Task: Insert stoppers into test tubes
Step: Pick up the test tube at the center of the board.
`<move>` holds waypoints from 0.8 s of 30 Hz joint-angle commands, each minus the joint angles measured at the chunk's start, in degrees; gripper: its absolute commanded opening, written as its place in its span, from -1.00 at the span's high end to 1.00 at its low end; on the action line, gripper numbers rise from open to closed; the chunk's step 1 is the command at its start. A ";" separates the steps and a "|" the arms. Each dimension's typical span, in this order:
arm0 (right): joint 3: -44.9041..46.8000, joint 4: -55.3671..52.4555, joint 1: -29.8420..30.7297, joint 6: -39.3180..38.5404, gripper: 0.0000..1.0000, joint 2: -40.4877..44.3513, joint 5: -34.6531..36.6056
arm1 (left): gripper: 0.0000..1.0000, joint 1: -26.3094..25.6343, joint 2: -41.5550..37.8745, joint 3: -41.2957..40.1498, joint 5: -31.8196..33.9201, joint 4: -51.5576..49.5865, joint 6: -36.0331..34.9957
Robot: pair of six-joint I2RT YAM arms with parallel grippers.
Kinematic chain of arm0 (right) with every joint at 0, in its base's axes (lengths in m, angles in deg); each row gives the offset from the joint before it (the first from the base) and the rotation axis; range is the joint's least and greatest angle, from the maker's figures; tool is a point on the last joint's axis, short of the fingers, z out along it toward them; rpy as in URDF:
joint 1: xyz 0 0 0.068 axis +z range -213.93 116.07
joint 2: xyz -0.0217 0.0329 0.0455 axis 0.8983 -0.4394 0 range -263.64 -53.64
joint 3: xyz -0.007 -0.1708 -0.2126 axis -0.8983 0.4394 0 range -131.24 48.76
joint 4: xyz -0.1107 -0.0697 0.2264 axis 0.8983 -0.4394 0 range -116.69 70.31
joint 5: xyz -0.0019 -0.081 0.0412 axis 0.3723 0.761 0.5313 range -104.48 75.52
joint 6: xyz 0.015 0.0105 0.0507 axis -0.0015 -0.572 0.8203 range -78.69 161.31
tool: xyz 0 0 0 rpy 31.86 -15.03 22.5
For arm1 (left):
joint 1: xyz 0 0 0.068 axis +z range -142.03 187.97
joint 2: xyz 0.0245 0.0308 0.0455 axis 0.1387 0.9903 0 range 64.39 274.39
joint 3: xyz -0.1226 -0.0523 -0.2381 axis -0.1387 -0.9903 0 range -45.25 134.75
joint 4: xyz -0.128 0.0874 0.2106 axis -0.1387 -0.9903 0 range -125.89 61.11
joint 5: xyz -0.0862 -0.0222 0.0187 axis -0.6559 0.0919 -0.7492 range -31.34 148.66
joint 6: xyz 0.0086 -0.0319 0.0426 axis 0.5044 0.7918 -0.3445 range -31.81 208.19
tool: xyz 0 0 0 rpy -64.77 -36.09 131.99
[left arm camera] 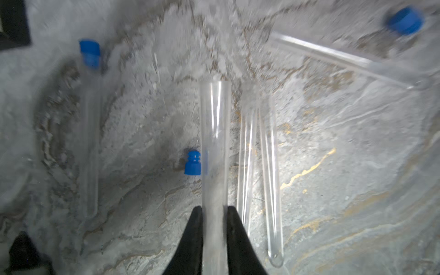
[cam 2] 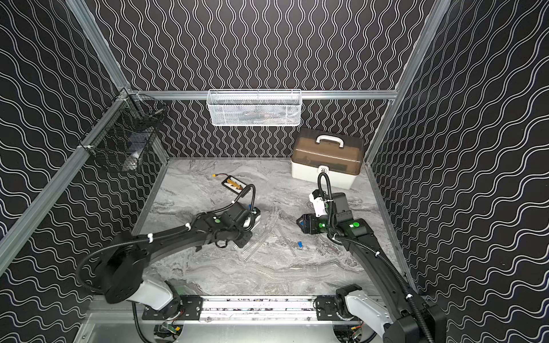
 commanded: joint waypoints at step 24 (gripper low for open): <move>-28.33 -19.74 6.74 10.64 -0.15 -28.71 -25.89 | 0.87 -2.14 -5.59 -1.51 -15.28 18.50 -10.14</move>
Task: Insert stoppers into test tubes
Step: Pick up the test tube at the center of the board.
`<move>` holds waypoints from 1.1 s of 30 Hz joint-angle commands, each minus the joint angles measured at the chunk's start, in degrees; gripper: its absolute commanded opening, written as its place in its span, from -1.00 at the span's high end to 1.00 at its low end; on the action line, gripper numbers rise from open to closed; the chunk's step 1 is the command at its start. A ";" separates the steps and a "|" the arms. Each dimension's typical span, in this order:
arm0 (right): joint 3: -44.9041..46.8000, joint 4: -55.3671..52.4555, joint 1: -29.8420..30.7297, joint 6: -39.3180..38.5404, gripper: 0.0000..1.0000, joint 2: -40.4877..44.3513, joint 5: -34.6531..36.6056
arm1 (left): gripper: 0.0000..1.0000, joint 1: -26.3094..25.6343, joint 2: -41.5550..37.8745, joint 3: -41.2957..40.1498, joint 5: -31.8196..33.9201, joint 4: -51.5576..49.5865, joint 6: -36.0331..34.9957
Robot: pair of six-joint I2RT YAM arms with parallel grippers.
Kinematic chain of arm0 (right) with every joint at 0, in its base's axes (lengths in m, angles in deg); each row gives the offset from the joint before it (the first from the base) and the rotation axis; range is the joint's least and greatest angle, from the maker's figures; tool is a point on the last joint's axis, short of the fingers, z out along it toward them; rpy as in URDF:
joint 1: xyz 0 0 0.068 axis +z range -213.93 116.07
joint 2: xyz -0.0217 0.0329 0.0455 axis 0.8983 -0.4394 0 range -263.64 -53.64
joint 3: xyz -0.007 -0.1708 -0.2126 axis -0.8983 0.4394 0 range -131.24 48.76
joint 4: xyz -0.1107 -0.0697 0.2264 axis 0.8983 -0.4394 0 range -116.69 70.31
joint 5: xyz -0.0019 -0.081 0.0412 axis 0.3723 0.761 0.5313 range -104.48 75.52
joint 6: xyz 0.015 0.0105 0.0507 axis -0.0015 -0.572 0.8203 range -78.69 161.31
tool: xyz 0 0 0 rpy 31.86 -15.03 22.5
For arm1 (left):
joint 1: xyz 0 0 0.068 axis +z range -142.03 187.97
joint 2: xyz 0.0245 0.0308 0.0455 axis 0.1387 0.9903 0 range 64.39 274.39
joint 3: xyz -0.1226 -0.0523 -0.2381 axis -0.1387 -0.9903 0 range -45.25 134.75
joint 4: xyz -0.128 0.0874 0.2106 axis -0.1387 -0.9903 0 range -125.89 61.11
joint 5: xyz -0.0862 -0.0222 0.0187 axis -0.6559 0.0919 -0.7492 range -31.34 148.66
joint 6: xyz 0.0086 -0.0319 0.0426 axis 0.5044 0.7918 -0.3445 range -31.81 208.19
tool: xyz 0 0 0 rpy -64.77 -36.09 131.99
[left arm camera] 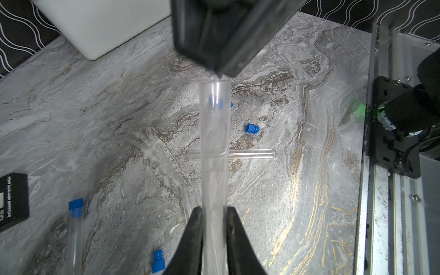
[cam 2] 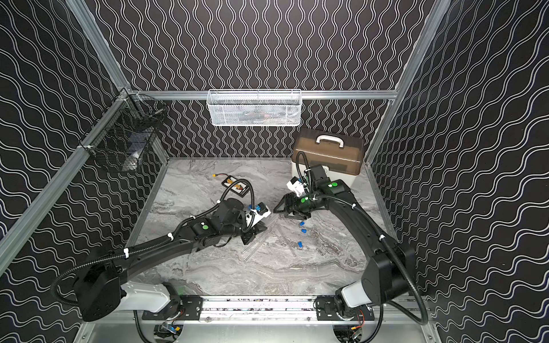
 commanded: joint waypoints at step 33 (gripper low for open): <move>-2.92 -5.97 5.55 -2.91 0.74 -5.86 -1.46 | 0.82 -0.59 -1.54 -1.01 0.26 1.36 -3.39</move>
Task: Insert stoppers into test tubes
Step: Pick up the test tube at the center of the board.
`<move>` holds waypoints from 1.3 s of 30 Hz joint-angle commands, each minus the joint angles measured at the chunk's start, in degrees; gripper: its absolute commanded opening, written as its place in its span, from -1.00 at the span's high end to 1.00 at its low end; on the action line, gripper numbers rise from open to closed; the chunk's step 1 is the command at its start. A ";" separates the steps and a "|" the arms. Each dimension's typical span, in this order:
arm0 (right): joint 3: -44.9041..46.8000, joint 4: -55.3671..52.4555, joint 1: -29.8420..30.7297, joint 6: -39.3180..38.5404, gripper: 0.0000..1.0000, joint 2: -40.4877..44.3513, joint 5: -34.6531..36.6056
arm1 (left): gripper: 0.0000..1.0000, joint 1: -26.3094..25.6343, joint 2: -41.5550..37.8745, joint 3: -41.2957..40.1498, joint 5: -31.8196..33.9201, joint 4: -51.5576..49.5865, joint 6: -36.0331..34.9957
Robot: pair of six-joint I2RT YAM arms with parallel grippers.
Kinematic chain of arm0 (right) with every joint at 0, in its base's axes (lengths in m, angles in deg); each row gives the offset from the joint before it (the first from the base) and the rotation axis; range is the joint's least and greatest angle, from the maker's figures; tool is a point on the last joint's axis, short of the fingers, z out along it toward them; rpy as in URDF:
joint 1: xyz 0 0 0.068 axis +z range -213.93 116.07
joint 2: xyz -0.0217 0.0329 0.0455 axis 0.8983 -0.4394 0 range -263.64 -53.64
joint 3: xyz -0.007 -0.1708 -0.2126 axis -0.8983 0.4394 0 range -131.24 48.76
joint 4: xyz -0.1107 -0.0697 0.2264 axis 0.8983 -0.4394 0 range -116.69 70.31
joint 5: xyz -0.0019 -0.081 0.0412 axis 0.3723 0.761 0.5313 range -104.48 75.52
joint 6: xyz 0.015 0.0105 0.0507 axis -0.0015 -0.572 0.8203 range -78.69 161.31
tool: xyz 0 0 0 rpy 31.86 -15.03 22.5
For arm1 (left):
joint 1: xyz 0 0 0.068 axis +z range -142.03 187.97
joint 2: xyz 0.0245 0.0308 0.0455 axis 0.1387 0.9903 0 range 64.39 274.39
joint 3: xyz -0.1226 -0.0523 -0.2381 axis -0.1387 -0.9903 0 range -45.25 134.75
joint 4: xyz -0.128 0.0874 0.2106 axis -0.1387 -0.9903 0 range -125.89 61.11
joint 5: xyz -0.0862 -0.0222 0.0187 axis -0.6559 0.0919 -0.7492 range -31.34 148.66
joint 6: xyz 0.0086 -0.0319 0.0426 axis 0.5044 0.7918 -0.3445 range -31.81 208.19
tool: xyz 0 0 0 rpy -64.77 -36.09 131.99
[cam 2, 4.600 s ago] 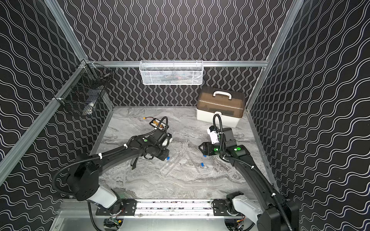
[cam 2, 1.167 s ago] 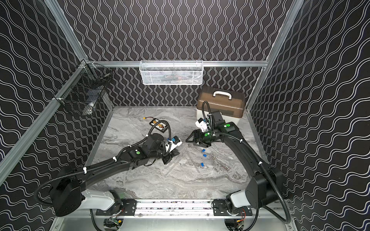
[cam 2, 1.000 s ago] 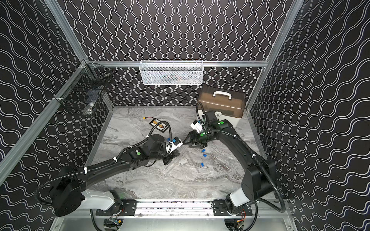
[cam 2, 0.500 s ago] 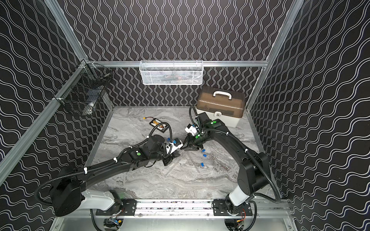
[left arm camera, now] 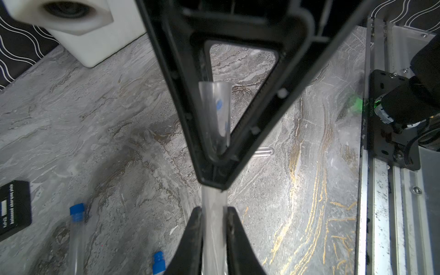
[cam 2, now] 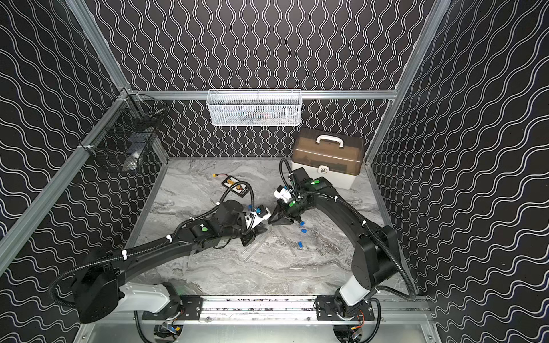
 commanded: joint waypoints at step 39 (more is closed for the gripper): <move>-1.50 0.40 0.37 -0.19 0.12 1.08 -0.80 | 0.87 -0.02 -1.32 -1.33 0.28 -0.46 0.89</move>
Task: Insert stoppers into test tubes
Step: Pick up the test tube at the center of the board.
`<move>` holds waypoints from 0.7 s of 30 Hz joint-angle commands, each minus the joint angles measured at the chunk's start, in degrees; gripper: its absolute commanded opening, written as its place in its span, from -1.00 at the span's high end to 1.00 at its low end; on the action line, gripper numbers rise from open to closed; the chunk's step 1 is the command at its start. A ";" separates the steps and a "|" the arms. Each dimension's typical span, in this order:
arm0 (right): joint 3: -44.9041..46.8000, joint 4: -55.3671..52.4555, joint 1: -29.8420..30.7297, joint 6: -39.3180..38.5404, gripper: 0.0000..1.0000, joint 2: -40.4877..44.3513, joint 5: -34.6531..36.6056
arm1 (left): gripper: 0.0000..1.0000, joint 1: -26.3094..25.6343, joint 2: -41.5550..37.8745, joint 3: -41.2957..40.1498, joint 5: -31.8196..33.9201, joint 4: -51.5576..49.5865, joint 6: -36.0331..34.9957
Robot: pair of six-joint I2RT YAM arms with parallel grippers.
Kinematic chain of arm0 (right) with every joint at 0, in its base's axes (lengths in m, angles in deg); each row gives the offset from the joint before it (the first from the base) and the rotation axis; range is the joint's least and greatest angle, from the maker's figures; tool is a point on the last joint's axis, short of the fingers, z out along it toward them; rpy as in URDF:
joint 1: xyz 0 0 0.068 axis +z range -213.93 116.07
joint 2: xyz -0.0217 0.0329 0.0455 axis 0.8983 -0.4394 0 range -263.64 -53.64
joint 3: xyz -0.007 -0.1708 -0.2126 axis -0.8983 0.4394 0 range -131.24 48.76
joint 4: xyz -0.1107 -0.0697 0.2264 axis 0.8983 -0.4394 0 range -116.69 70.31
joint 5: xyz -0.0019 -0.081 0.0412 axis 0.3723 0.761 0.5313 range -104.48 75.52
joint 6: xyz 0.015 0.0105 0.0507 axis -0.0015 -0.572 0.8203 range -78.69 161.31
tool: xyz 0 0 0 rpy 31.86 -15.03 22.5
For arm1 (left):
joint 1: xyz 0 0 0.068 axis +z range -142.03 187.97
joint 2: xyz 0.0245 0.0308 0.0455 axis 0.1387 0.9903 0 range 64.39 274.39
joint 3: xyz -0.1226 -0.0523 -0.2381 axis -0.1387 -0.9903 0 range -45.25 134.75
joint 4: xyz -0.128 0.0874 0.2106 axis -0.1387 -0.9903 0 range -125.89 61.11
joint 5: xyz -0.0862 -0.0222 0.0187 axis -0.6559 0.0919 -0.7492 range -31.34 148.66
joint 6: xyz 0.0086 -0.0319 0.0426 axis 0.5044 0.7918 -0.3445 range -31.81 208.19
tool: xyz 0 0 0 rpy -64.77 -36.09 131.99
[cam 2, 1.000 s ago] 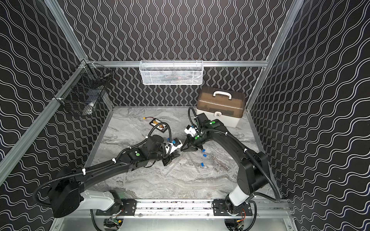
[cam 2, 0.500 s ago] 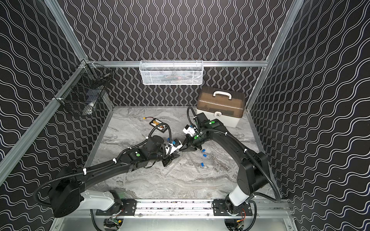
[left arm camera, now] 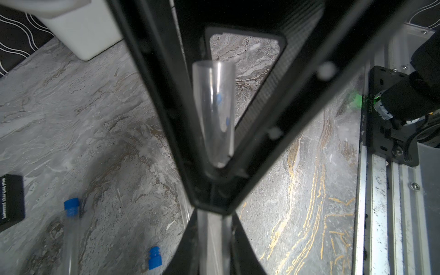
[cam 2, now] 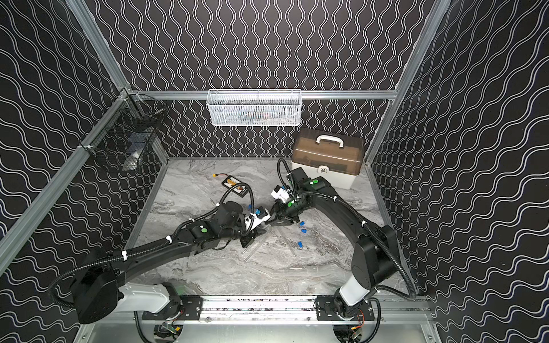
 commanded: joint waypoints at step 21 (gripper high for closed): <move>14.73 10.53 -6.39 -13.89 -0.04 13.72 31.55 | 1.00 6.48 -3.52 -3.98 9.31 -3.77 14.43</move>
